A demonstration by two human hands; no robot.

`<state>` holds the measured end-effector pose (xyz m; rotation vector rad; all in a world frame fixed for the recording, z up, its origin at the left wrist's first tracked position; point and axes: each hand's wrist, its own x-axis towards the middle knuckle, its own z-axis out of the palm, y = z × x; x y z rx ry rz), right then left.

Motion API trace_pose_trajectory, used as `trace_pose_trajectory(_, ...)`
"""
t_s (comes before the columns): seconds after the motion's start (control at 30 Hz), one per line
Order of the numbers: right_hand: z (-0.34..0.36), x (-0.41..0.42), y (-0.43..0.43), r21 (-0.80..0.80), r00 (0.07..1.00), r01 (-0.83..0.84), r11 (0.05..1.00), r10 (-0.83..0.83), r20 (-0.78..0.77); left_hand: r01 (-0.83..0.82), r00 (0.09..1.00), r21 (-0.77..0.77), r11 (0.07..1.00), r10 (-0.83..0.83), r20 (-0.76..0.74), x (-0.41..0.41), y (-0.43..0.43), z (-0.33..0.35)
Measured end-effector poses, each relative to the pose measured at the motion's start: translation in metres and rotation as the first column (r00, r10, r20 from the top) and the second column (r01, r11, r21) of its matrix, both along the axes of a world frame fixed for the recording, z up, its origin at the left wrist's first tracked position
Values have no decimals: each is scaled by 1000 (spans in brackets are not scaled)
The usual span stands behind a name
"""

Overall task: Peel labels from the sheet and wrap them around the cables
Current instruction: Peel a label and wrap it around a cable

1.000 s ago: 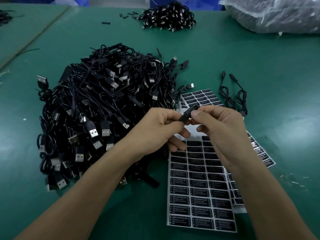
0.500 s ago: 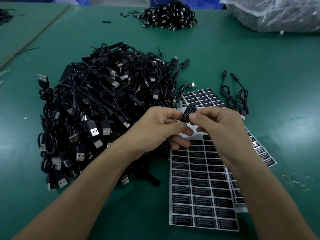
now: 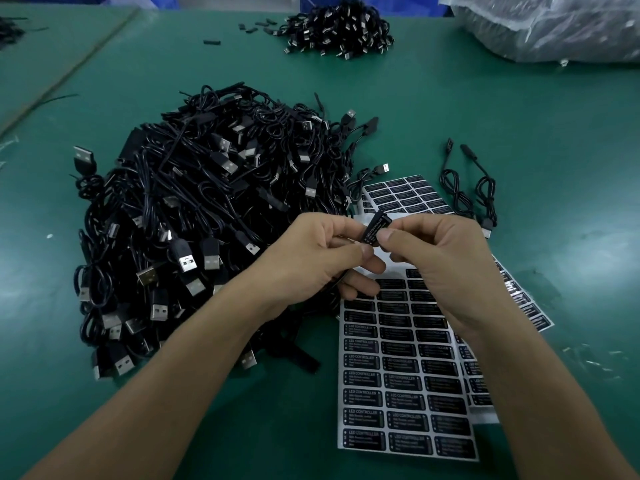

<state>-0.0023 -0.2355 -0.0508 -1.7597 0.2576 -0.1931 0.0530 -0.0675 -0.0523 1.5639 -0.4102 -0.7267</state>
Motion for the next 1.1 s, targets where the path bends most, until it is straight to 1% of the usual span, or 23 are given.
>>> trace_pose_trajectory(1.1,-3,-1,3,-155,997,34,987,-23,75,0,1000,21,1000,0,4,-2,-2,-1)
